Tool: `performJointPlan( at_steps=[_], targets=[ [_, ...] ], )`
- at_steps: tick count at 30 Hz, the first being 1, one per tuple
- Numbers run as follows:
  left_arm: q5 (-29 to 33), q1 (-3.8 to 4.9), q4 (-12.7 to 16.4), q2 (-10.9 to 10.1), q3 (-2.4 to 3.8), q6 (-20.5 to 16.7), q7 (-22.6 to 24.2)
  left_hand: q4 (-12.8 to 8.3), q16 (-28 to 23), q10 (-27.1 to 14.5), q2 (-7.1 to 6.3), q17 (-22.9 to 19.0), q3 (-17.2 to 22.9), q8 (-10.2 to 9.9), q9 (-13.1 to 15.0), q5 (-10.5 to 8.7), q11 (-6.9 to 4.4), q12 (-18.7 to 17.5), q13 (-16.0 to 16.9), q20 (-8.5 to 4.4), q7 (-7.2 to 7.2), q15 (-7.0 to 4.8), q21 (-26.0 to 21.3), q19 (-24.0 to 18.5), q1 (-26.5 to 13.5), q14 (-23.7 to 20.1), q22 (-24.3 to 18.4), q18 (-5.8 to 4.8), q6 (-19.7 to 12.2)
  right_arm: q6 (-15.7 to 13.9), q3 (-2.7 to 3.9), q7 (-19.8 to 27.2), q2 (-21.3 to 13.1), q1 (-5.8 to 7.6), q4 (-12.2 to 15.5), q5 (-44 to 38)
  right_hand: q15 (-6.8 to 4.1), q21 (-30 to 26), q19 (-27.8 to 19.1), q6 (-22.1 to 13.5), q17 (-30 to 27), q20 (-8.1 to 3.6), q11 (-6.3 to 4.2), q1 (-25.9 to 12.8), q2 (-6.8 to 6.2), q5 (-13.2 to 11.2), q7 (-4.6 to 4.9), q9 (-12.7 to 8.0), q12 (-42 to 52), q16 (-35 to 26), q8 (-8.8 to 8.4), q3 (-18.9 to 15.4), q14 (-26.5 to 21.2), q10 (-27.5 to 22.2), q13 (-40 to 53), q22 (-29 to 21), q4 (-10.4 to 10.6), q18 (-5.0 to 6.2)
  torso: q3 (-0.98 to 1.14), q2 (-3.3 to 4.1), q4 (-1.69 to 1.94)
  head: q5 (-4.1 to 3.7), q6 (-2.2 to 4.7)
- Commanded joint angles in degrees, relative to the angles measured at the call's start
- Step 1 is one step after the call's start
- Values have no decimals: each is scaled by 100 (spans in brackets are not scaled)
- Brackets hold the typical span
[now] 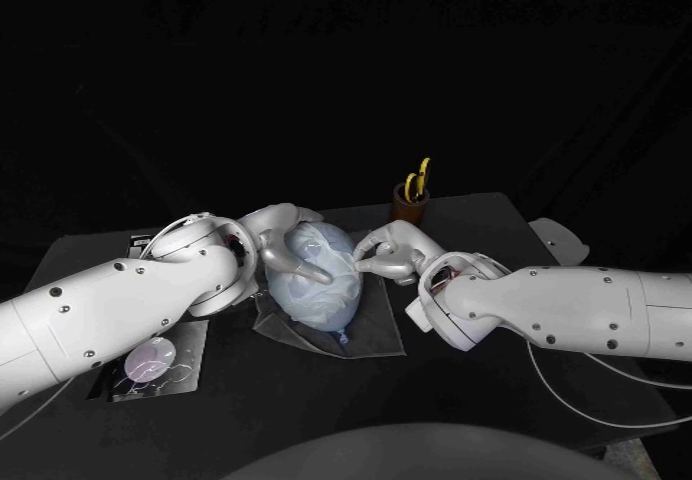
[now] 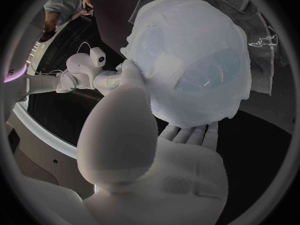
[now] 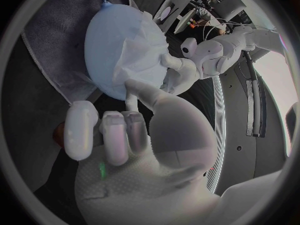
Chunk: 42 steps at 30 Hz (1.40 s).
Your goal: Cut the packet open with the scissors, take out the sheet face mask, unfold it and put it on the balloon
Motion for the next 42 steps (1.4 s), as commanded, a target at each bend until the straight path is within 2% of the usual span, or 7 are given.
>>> performJointPlan(
  at_steps=[1, 20, 21, 23, 25, 32, 42],
  targets=[
    [8, -4, 13, 10, -7, 64, 13, 6, 27, 27, 3, 6, -7, 27, 8, 10, 10, -11, 5, -19, 740, 6, 19, -24, 50, 42, -9, 32, -34, -124, 2, 198, -14, -3, 14, 91, -35, 36, 29, 98, 1505, -27, -21, 4, -48, -207, 30, 46, 21, 40, -23, 244, 618, 618, 1500, 691, 57, -86, 1, -3, -1, 1, 1],
    [19, -4, 2, -4, -7, 63, 10, 6, 28, 22, 3, 7, -6, 27, 8, 10, 12, -12, 4, -21, 743, 9, 17, -31, 58, 44, -11, 46, -40, -139, 3, 388, -235, -5, 169, 209, -45, -13, -14, 140, 1505, -37, -33, -73, -194, -249, 19, 171, 21, 40, -31, 513, 618, 618, 1500, 675, 206, -72, -2, 1, -3, -18, 4],
    [20, -4, 2, -4, -7, 62, 10, 6, 28, 22, 3, 7, -6, 27, 8, 10, 12, -12, 4, -21, 743, 9, 17, -31, 58, 44, -11, 46, -40, -83, 3, 384, -232, -5, 167, 200, -32, -46, -39, 33, 1505, -29, -16, -175, -310, -194, 41, 180, 21, 40, -104, 460, 618, 618, 1500, 657, 300, -66, -2, 1, -1, -18, 4],
    [23, -4, 1, -3, -7, 60, 11, 6, 28, 22, 3, 7, -6, 27, 8, 10, 12, -12, 4, -21, 743, 9, 17, -31, 58, 44, -11, 46, -40, 36, 3, 363, -222, -5, 161, 178, 2, -117, -92, -183, 1505, -7, 27, -239, -518, 462, 96, 199, 21, 40, -250, 222, 618, 618, 1500, 619, 420, -52, -1, 2, 2, -17, 10],
    [27, -4, 0, 0, -7, 58, 12, 6, 28, 22, 3, 7, -6, 27, 8, 10, 12, -12, 4, -21, 743, 9, 17, -31, 58, 44, -11, 46, -40, 190, 2, 308, -204, -5, 139, 131, 128, -212, -162, -646, 1505, 76, 197, -364, -703, 884, 309, -15, 21, 40, -681, 34, 618, 618, 1500, 565, 577, -42, -1, 2, 8, -16, 15],
    [35, -4, -1, 1, -7, 55, 16, 6, 28, 22, 3, 7, -6, 27, 8, 10, 12, -12, 4, -21, 743, 9, 17, -31, 58, 44, -11, 46, -40, 515, 2, 245, -174, -5, 111, -32, 304, -388, -278, -782, 1505, 274, 369, -435, -1112, 880, 476, -326, 21, 40, -1146, -566, 618, 618, 1500, 471, 842, 4, -3, 2, 2, 4, 15],
    [45, -4, -1, -6, -7, 52, 17, 6, 29, 23, 4, 9, -7, 29, 9, 11, 14, -12, 4, -25, 744, 13, 15, -37, 65, 49, -12, 64, -41, 519, 2, 341, -169, -5, 151, -89, 310, -374, -249, -618, 1505, 299, 360, -341, -1125, 769, 452, -409, 21, 40, -1221, -830, 618, 618, 1500, 491, 1002, 3, 1, 1, 0, 15, 11]
  ],
)
